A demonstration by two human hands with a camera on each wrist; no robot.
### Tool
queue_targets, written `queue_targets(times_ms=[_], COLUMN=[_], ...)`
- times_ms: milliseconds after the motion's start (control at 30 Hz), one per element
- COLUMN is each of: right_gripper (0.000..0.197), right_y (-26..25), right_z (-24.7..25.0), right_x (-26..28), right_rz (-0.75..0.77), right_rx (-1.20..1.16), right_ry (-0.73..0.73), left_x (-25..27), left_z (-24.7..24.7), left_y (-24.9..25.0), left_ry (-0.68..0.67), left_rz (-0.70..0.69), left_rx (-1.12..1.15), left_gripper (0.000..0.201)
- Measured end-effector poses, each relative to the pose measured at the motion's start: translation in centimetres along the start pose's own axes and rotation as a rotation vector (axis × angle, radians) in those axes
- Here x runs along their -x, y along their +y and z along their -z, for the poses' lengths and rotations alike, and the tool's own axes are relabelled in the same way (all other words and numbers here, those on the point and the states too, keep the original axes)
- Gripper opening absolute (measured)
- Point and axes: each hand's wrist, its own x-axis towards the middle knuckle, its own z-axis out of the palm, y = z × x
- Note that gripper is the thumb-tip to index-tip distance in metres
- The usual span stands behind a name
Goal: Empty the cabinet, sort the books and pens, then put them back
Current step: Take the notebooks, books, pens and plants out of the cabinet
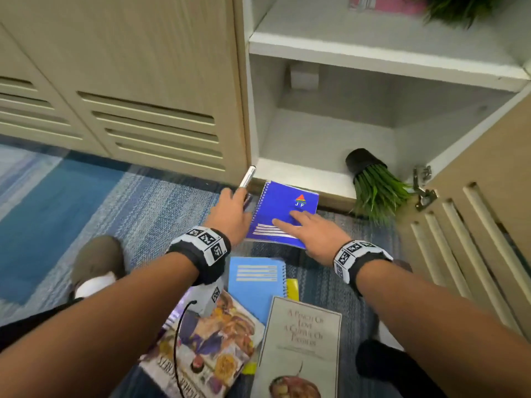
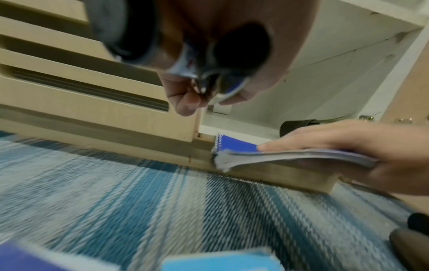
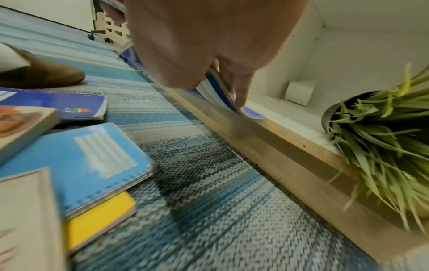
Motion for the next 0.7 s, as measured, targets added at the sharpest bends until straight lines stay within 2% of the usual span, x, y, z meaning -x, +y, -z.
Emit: queue_targets(times_ms=[200,333,367,433,500,600,700], right_gripper=[0.074,0.067,0.066,0.059,0.044,0.042,0.036], right_y=[-4.3,-6.8,-6.8,-6.1,-4.6,-1.0,3.2], right_z=[-0.6,-1.7,-1.5,-0.3,1.7,5.6,9.9], right_x=[6.9,10.2,10.7,11.3,11.3,10.2,9.0], right_rz=[0.007,0.146,0.128,0.000,-0.141,-0.290,-0.393], right_rx=[-0.008,0.057,0.098,0.122,0.093,0.066,0.046], right_ry=[-0.085,-0.353,-0.429,-0.512,-0.478,-0.408,-0.263], left_x=[7.1,10.7,11.2,12.1,12.6,13.1,13.5], left_z=[-2.2,-4.4,-4.8,-5.4,-5.7,-6.0,-6.3], left_y=[-5.6,-7.0,-7.2,-7.4,-7.3,-7.0,-6.8], left_ry=[-0.161,-0.250,-0.275,-0.300,-0.313,-0.363,-0.427], left_rz=[0.142,0.216,0.233,0.236,0.199,0.165,0.183], left_rx=[-0.062,-0.084,-0.083,-0.102,-0.116,-0.161,-0.205], left_gripper=[0.036,0.042,0.046,0.047,0.042,0.037,0.033])
